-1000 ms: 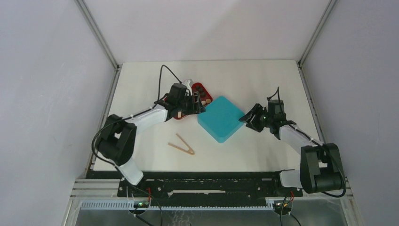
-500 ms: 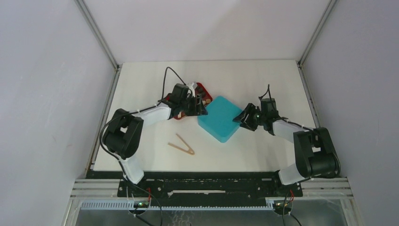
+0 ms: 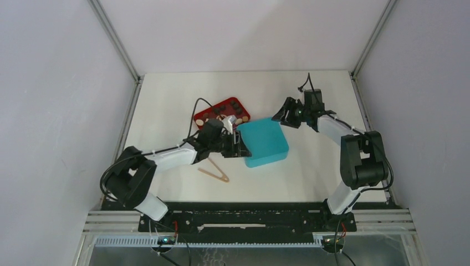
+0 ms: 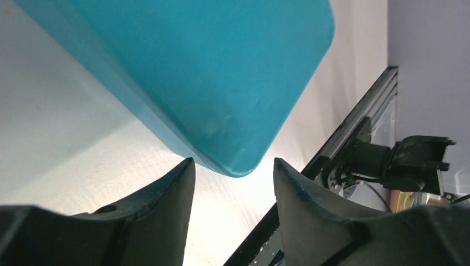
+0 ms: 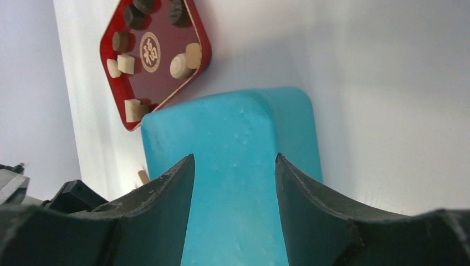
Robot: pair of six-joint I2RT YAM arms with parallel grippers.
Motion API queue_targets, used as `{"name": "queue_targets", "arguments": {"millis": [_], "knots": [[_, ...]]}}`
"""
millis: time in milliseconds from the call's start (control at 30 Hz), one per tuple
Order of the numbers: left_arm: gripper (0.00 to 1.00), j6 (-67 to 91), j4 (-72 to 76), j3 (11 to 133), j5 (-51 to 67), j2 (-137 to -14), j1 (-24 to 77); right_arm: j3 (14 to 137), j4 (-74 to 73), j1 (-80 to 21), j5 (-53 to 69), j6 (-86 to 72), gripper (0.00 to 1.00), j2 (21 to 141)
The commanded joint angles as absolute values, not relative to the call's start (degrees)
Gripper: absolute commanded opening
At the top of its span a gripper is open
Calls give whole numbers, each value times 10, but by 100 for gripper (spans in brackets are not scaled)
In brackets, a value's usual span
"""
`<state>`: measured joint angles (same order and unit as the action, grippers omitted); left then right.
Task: Pack the chocolate
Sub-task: Close the box lid on the packing box.
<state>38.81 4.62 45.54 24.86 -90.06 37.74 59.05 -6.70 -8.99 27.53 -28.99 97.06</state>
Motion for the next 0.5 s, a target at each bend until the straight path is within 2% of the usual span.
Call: {"name": "queue_targets", "arguments": {"millis": [0, 167, 467], "knots": [[60, 426, 78, 427, 206, -828, 357, 615, -114, -87, 249, -264, 64, 922], [63, 465, 102, 401, 177, -803, 338, 536, -125, -81, 227, -298, 66, 832], [64, 523, 164, 413, 198, -865, 339, 305, -34, -113, 230, -459, 71, 638]]}}
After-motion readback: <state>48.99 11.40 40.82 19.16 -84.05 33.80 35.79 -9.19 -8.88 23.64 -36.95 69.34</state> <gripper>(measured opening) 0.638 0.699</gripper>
